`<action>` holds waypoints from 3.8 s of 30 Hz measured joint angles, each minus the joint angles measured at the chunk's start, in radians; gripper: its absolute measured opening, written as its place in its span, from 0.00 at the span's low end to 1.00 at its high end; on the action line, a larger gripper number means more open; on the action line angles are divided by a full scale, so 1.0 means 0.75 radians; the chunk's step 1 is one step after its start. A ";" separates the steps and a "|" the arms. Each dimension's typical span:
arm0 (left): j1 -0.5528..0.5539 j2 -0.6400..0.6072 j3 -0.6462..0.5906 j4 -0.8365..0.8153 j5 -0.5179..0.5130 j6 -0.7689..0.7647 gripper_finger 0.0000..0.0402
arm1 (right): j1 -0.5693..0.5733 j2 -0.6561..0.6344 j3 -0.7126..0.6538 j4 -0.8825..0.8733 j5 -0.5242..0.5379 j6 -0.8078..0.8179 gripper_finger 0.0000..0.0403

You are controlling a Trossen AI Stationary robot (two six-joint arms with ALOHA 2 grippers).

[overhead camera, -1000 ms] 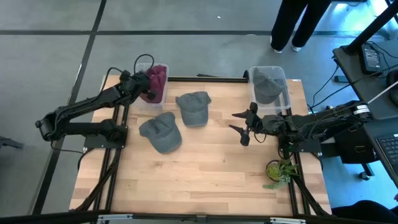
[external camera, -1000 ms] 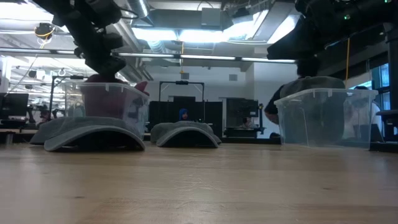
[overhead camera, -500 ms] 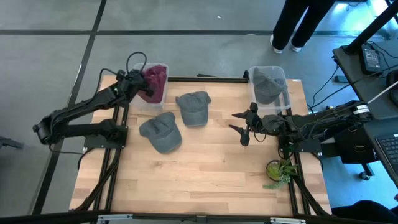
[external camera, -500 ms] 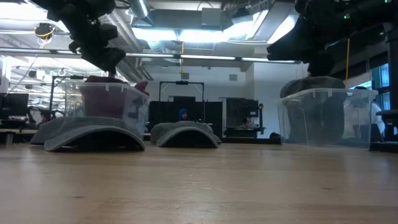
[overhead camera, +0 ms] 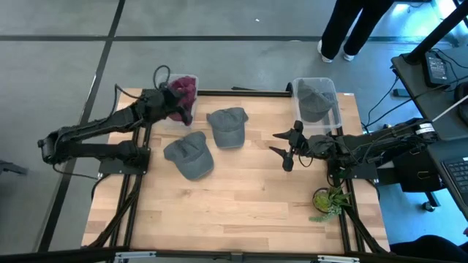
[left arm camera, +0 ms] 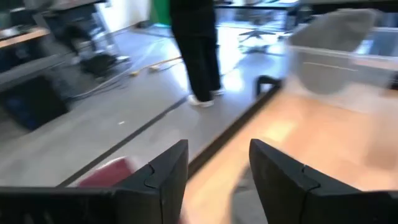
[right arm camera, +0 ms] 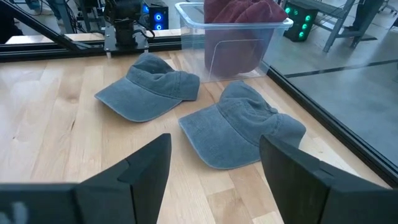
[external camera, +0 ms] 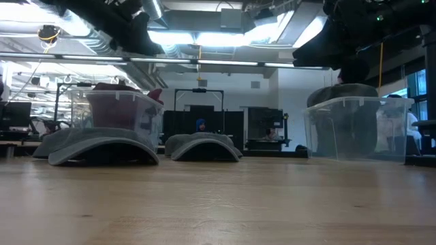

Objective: Pick & Place hat
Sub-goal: Put the top gray cap into the right transparent bin

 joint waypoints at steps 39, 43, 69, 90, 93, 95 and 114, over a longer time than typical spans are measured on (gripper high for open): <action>-0.612 1.125 0.013 0.649 -0.001 0.172 0.42 | 0.000 0.170 0.000 0.012 0.000 0.003 0.61; -0.714 1.212 0.041 0.682 -0.265 0.282 0.42 | 0.000 0.178 0.000 0.016 0.001 -0.003 0.61; -0.749 1.438 0.149 0.691 -0.763 0.332 0.24 | 0.000 0.177 0.001 0.031 0.001 -0.002 0.61; -0.918 1.419 0.284 0.794 -0.979 0.940 0.02 | -0.061 0.176 0.031 0.030 -0.114 0.377 0.61; -0.978 1.412 0.312 0.901 -1.018 1.159 0.02 | -0.083 0.174 0.061 0.014 -0.165 0.405 0.61; -1.025 1.408 0.316 0.972 -1.067 1.306 0.02 | -0.096 0.172 0.093 -0.014 -0.180 0.413 0.61; -1.383 1.404 0.318 1.370 -1.114 2.147 0.02 | -0.252 0.035 0.313 -0.520 -0.637 0.562 0.61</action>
